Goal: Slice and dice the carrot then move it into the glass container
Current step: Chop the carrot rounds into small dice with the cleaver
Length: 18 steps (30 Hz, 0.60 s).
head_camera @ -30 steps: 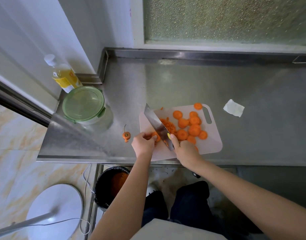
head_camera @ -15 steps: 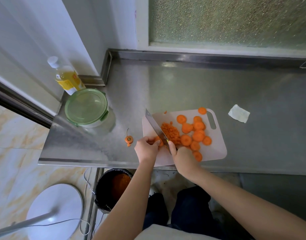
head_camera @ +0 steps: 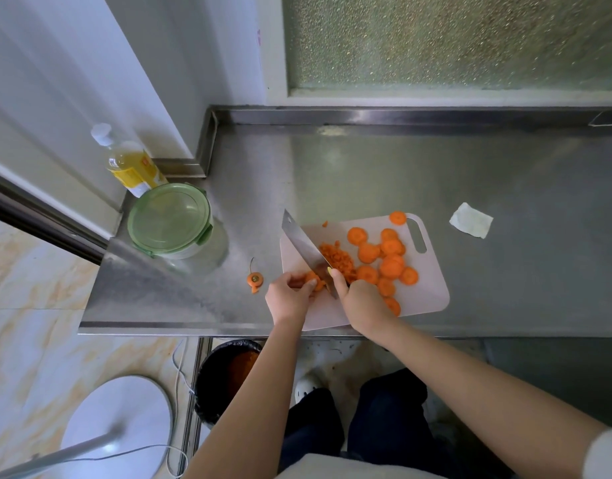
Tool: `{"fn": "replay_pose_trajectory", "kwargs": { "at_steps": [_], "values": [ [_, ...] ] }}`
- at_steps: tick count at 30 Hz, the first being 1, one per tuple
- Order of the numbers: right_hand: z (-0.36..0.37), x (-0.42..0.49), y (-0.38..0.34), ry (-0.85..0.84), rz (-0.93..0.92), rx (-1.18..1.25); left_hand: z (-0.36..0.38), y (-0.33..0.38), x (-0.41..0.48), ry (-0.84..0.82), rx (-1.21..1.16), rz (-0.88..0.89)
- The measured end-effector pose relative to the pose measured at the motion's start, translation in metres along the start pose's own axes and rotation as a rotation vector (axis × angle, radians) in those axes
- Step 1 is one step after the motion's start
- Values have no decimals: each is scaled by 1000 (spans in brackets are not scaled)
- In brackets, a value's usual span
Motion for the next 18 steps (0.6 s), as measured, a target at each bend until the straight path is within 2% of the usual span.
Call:
{"fn": "replay_pose_trajectory", "kwargs": {
  "at_steps": [7, 18],
  "values": [
    [-3, -1, 0, -11, -1, 18, -1, -4, -3, 1, -48, 10],
    [-13, 2, -1, -108, 43, 18, 0, -1, 2, 25, -92, -133]
  ]
}}
Point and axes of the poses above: each hand's wrist, its own x-axis towards the middle knuckle, its own z-axis out of the palm, y = z × x, the point moved 3 cm from there along x, towards the middle knuckle, and after that the axes turned 12 degrees about z, right-handed, at the moved point
